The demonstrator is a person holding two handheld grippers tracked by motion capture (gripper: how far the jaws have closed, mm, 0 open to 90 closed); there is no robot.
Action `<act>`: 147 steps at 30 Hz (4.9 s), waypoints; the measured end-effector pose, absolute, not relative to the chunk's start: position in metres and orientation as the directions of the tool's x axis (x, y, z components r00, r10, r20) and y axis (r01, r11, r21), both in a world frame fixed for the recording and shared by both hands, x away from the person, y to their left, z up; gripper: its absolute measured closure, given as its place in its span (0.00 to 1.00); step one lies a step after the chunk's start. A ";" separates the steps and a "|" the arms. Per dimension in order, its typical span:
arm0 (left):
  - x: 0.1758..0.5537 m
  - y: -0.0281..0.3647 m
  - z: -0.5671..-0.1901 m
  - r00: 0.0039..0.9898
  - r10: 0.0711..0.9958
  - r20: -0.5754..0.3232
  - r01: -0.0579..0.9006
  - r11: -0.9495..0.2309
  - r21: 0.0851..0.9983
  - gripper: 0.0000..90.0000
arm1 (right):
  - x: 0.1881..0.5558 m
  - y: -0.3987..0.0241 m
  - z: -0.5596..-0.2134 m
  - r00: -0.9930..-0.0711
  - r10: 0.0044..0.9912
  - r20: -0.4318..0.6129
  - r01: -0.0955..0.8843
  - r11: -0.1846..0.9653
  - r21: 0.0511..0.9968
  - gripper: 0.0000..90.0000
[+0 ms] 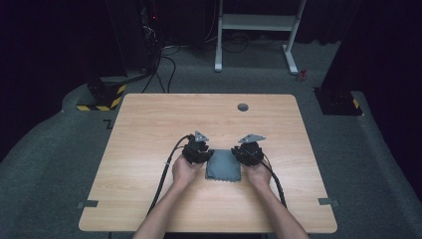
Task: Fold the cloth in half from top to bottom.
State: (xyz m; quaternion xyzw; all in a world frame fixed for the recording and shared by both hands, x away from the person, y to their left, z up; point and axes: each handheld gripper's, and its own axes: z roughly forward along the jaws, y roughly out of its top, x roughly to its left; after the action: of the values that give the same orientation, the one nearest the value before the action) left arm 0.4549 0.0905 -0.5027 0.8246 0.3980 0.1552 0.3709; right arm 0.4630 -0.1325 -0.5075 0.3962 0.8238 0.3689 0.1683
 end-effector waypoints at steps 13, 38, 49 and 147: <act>0.417 0.111 -0.510 0.669 0.743 0.029 0.503 -0.481 0.718 0.69 | 0.454 -0.135 -0.518 -0.661 0.750 0.007 0.522 0.453 0.723 0.89; 0.378 0.115 -0.518 0.708 0.706 0.010 0.486 -0.498 0.718 0.72 | 0.389 -0.158 -0.523 -0.693 0.721 0.022 0.492 0.450 0.745 0.83; 0.377 0.111 -0.519 0.712 0.701 -0.037 0.500 -0.470 0.728 0.65 | 0.393 -0.161 -0.521 -0.684 0.730 0.023 0.498 0.444 0.745 0.78; 0.337 0.234 -0.528 0.379 0.925 -0.017 0.611 -0.236 0.756 0.37 | 0.346 -0.283 -0.522 -0.394 0.919 -0.012 0.625 0.277 0.730 0.40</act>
State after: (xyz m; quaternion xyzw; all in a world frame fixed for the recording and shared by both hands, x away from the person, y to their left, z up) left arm 0.3374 0.2339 -0.5278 0.7532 0.5099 0.2253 0.3492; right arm 0.3460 -0.2828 -0.5222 0.5031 0.7673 0.3288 0.2236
